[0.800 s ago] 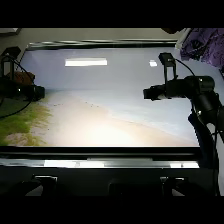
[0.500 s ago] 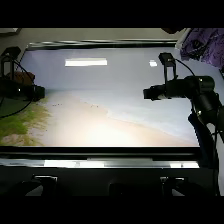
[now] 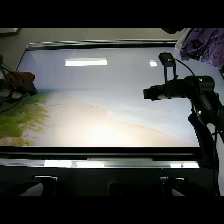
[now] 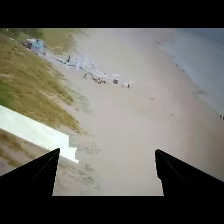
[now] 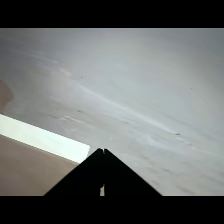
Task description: Fold the clothes and pants, and hang the long-sleeved shirts on hangers.
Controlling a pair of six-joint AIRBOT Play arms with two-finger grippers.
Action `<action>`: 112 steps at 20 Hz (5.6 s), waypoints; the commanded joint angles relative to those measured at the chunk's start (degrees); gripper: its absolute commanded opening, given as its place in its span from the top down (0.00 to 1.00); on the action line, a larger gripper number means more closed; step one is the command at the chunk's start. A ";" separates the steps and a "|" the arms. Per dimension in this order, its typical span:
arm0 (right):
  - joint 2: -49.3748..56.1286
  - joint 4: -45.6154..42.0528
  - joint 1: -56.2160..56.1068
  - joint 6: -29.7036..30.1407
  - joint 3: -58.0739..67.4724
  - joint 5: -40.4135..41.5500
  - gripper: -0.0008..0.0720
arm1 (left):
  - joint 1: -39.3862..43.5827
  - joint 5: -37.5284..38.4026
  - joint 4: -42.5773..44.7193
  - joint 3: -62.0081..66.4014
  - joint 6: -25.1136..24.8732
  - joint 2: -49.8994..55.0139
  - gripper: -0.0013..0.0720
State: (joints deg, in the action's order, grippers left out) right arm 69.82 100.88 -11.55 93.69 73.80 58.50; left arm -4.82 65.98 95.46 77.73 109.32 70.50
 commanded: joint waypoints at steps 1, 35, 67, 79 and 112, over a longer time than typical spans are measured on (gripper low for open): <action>-0.04 0.00 -0.07 -0.02 0.07 -0.07 0.95 | -9.27 -9.92 2.05 5.27 4.31 9.14 0.00; -0.04 0.00 -0.07 -0.02 0.07 -0.11 0.95 | 3.58 5.01 -18.38 20.70 -2.75 10.60 0.97; 3.08 36.96 -0.07 4.90 -21.07 -0.61 0.42 | 3.37 -5.33 -25.38 -12.37 -3.93 -12.96 0.06; 18.51 56.22 -2.01 19.76 -26.25 -1.79 0.41 | -1.57 1.40 -25.40 -12.55 -3.91 -11.89 0.06; 2.93 46.80 1.77 6.45 -25.92 -0.07 0.95 | -7.65 -23.45 -40.46 -12.26 -16.63 24.61 0.96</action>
State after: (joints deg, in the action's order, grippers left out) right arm 74.13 147.79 -9.82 100.95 47.66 58.83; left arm -13.69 40.80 55.18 62.67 92.77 93.58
